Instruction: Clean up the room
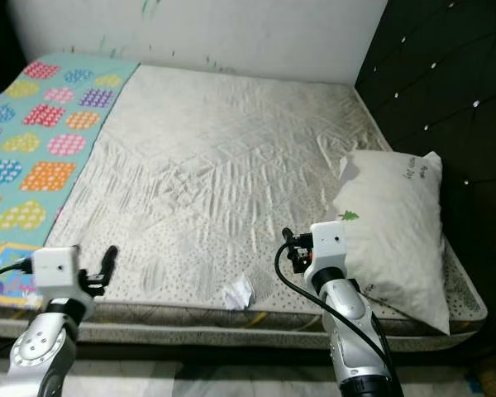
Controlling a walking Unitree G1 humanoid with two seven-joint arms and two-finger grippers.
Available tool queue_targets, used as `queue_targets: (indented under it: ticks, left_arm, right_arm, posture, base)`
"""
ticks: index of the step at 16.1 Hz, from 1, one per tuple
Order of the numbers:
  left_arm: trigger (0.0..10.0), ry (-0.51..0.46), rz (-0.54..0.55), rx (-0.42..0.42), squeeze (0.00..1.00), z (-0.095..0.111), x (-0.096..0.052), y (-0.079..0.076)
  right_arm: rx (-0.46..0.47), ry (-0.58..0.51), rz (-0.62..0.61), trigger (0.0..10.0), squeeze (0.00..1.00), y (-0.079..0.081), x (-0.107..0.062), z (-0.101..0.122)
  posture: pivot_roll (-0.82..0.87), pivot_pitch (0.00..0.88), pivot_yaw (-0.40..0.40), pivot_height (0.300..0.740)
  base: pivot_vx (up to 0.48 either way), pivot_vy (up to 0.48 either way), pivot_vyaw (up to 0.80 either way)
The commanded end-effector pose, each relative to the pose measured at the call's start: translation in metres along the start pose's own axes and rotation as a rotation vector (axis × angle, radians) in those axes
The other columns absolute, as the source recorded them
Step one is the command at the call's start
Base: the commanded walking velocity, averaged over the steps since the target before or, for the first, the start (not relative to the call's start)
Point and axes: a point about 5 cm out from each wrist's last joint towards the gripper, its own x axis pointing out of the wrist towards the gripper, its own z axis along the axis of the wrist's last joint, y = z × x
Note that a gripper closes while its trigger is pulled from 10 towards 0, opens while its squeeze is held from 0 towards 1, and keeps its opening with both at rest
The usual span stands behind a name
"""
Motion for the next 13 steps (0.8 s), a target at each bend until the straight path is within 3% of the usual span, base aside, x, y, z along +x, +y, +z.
queue_targets:
  ticks: [1, 3, 13]
  left_arm:
    - [10.0, 0.001, -0.01, 0.0, 0.0, 0.0007, 0.0015, -0.0021]
    - [10.0, 0.006, -0.013, 0.001, 0.0, -0.0002, 0.0005, -0.002]
    - [10.0, 0.01, -0.049, -0.014, 0.0, -0.002, -0.0017, -0.0083]
  right_arm:
    - [0.004, -0.009, -0.014, 10.0, 0.0, -0.0022, 0.0001, 0.0011]
    - [0.005, -0.012, -0.023, 10.0, 0.0, -0.0023, -0.0011, 0.0012]
    - [-0.038, -0.004, -0.043, 10.0, 0.0, -0.0096, -0.0032, -0.0015]
  posture:
    - [-0.07, 0.093, -0.091, 0.74]
    - [-0.07, 0.102, -0.088, 0.74]
    - [-0.08, 0.118, -0.09, 0.74]
  base:
    - [0.304, 0.0, 0.0]
    - [0.294, 0.0, 0.0]
    - [0.025, 0.0, 0.0]
